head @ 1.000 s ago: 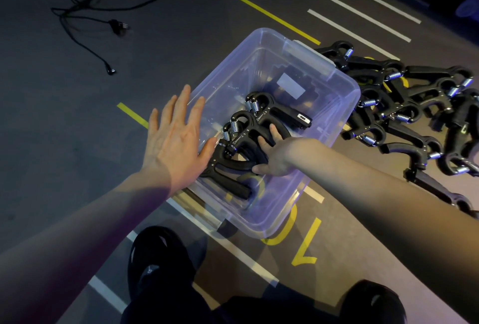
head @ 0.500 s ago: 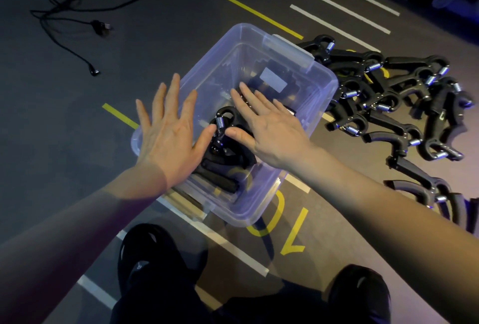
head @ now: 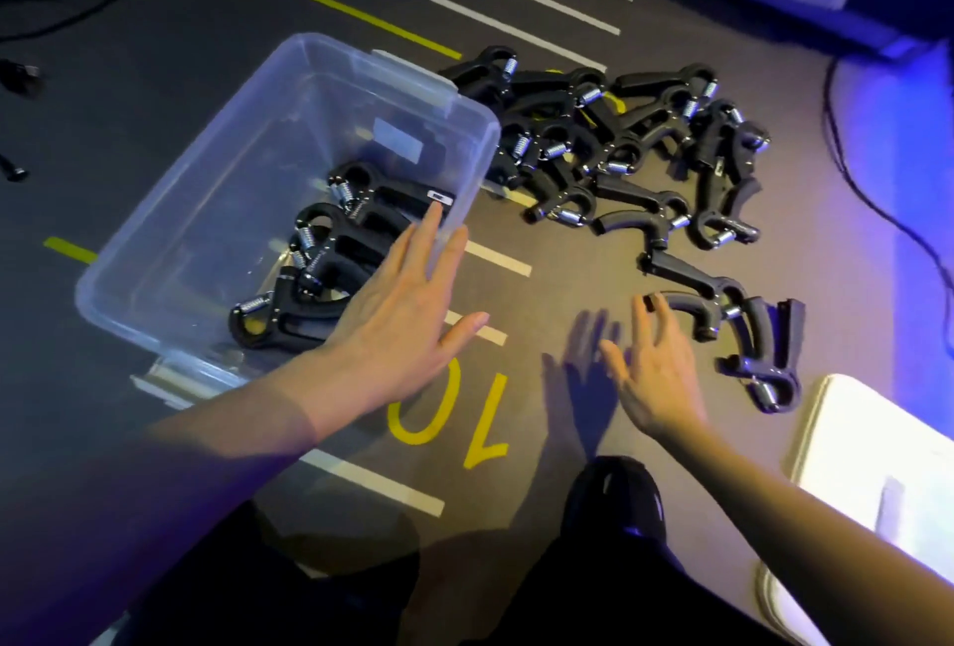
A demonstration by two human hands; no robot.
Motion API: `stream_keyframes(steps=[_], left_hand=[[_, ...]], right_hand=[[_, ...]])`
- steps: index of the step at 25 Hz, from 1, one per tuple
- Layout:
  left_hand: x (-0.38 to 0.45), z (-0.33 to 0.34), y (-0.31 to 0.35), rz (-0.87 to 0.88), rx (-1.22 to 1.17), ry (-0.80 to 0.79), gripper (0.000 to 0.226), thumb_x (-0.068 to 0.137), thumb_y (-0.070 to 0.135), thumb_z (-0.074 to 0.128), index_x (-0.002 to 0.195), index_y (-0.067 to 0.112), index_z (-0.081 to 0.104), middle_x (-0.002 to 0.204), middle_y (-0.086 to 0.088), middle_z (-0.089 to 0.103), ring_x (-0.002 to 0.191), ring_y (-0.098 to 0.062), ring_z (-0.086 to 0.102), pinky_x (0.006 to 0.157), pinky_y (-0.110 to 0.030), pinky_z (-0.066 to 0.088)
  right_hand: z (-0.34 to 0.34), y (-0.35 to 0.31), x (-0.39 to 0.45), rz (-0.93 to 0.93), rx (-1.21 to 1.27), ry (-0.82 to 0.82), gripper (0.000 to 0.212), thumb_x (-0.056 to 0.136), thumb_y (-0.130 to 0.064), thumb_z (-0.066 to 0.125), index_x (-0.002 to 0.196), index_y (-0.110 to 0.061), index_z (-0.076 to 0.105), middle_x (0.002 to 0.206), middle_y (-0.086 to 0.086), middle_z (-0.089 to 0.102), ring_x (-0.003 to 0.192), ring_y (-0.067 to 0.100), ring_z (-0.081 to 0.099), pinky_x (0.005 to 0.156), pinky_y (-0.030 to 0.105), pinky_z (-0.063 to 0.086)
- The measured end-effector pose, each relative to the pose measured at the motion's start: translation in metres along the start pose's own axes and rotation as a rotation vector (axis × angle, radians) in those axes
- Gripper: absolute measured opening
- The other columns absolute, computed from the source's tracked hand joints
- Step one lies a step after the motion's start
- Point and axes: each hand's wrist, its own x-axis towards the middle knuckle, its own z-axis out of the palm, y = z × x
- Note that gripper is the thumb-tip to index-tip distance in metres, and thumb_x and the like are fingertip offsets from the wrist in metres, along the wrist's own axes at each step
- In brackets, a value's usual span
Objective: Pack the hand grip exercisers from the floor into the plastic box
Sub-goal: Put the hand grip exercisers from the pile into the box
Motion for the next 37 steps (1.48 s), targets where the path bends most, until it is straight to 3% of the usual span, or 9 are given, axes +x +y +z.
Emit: stream_keyframes(steps=[5,10,13,19,23,27,30,34,37], left_hand=[[0.000,0.004,0.002,0.003,-0.057,-0.023,0.078,0.089,0.053,0.041,0.148,0.013,0.008,0.156,-0.004,-0.015,0.144,-0.025,0.008,0.113,-0.041,0.024],[0.001,0.001,0.009,-0.041,-0.027,-0.067,0.079,0.090,0.054,0.038,0.149,0.015,0.003,0.154,-0.002,-0.023,0.138,-0.030,0.026,0.100,-0.038,0.037],[0.001,-0.002,0.011,-0.047,-0.019,-0.075,0.078,0.090,0.054,0.038,0.149,0.017,0.001,0.154,0.000,-0.025,0.130,-0.033,0.038,0.091,-0.039,0.042],[0.000,-0.004,0.009,-0.039,-0.039,-0.074,0.077,0.091,0.053,0.037,0.149,0.017,0.003,0.155,0.002,-0.021,0.140,-0.028,0.023,0.102,-0.039,0.034],[0.000,-0.005,0.008,-0.046,-0.043,-0.094,0.076,0.091,0.054,0.035,0.149,0.019,0.001,0.155,0.001,-0.021,0.144,-0.023,0.009,0.109,-0.038,0.027],[-0.002,-0.007,0.007,-0.054,-0.061,-0.105,0.075,0.092,0.054,0.034,0.149,0.020,0.000,0.155,0.000,-0.022,0.145,-0.020,0.001,0.114,-0.036,0.020],[-0.007,-0.008,0.006,-0.064,-0.074,-0.118,0.074,0.092,0.054,0.033,0.149,0.023,-0.003,0.154,0.000,-0.024,0.145,-0.019,-0.004,0.115,-0.036,0.016],[-0.011,-0.011,0.000,-0.057,-0.109,-0.075,0.073,0.092,0.054,0.034,0.149,0.026,-0.002,0.155,-0.001,-0.021,0.145,-0.021,0.000,0.116,-0.038,0.017],[-0.013,-0.020,-0.009,-0.078,-0.151,0.014,0.074,0.093,0.052,0.036,0.149,0.023,-0.002,0.156,-0.003,-0.017,0.145,-0.022,0.004,0.116,-0.037,0.016]], right_hand=[[0.002,0.077,0.000,0.371,0.066,-0.117,0.056,0.096,-0.051,0.032,0.146,-0.023,0.030,0.159,0.011,0.005,0.145,0.035,0.004,0.114,0.058,0.011],[-0.002,0.097,0.021,0.384,0.037,-0.222,0.044,0.095,-0.048,0.035,0.130,-0.026,0.050,0.150,0.010,0.031,0.139,0.039,0.019,0.109,0.052,0.022],[-0.010,0.098,0.019,0.342,-0.058,-0.156,0.036,0.098,-0.026,0.039,0.129,-0.013,0.051,0.139,0.012,0.041,0.122,0.039,0.041,0.097,0.048,0.040],[-0.017,0.092,0.012,0.350,-0.055,-0.157,0.040,0.090,0.002,0.047,0.130,-0.004,0.050,0.138,0.015,0.038,0.116,0.036,0.049,0.093,0.043,0.048],[-0.030,0.067,-0.002,0.349,0.001,0.044,0.036,0.096,0.008,0.033,0.131,0.016,0.036,0.137,0.032,0.034,0.121,0.049,0.036,0.104,0.042,0.033],[-0.034,0.080,0.002,0.411,0.097,0.337,0.019,0.090,0.002,0.053,0.101,0.015,0.061,0.110,0.033,0.057,0.091,0.049,0.057,0.074,0.045,0.048],[-0.057,0.063,0.010,0.425,0.302,0.537,0.024,0.093,-0.007,0.047,0.101,0.008,0.065,0.104,0.034,0.061,0.090,0.047,0.059,0.080,0.045,0.047],[-0.086,0.020,0.020,0.146,0.424,0.634,0.037,0.090,-0.028,0.042,0.100,-0.002,0.067,0.102,0.025,0.065,0.090,0.039,0.063,0.080,0.033,0.045],[-0.114,-0.037,0.024,-0.195,0.620,0.705,0.025,0.094,-0.033,0.044,0.094,-0.025,0.067,0.104,0.015,0.065,0.096,0.033,0.065,0.082,0.041,0.052]])
